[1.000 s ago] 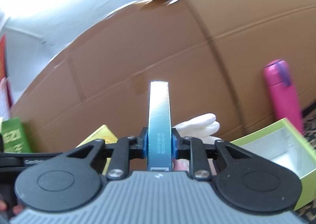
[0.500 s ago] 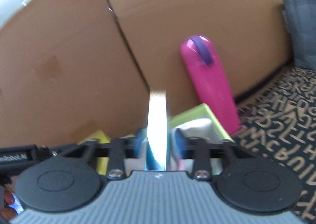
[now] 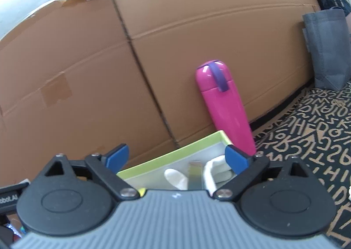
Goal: Organize objects
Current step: 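Carry both items into the lime-green box and release them, then grasp the steel wool with left tool while right tool grasps small green box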
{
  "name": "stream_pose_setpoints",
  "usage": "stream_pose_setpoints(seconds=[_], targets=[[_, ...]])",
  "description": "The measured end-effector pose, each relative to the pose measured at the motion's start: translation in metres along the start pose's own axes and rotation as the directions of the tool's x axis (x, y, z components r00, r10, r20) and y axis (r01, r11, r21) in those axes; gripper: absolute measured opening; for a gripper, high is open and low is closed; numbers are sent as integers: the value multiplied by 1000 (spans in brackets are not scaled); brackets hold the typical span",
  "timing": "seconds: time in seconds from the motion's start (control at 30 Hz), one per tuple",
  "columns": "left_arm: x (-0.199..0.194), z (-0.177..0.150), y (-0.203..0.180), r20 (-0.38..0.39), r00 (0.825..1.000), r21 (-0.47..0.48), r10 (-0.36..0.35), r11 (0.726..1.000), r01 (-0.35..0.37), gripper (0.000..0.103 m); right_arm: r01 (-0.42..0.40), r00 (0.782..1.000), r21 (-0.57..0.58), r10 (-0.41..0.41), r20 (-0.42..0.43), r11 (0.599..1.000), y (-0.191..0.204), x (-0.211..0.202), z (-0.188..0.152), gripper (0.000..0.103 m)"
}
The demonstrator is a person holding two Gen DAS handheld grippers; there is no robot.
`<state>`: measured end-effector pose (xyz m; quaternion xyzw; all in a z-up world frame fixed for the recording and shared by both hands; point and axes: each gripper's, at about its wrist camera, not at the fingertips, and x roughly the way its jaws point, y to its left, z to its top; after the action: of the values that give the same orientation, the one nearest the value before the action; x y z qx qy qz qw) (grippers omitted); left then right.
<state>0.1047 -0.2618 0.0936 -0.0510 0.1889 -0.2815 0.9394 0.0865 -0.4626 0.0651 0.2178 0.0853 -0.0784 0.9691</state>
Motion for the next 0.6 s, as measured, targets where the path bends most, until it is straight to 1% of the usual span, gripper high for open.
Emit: stream_pose_setpoints(seconds=[0.03, 0.13, 0.2, 0.33, 0.43, 0.5, 0.6], targets=[[1, -1, 1, 7, 1000, 3, 12, 1000, -12, 89, -10, 1000, -11, 10, 2, 1000, 5, -2, 0, 99], [-18, -2, 10, 31, 999, 11, 43, 999, -43, 90, -35, 999, -64, 35, 7, 997, 23, -7, -2, 101], [-31, -3, 19, 35, 997, 10, 76, 997, -76, 90, -60, 998, -101, 62, 9, 993, 37, -11, -5, 102], [-63, -11, 41, 59, 987, -5, 150, 989, -150, 90, -123, 992, -175, 128, 18, 977, 65, -20, -14, 103], [-84, -20, 60, 83, 974, -16, 213, 977, -212, 91, -180, 981, -235, 191, 22, 955, 88, -31, -24, 103], [-97, -26, 77, 91, 963, -30, 255, 967, -253, 92, -229, 970, -279, 242, 12, 933, 104, -37, -33, 103], [-107, -33, 102, 100, 939, -45, 328, 945, -325, 93, -306, 948, -336, 317, -24, 890, 127, -45, -49, 103]])
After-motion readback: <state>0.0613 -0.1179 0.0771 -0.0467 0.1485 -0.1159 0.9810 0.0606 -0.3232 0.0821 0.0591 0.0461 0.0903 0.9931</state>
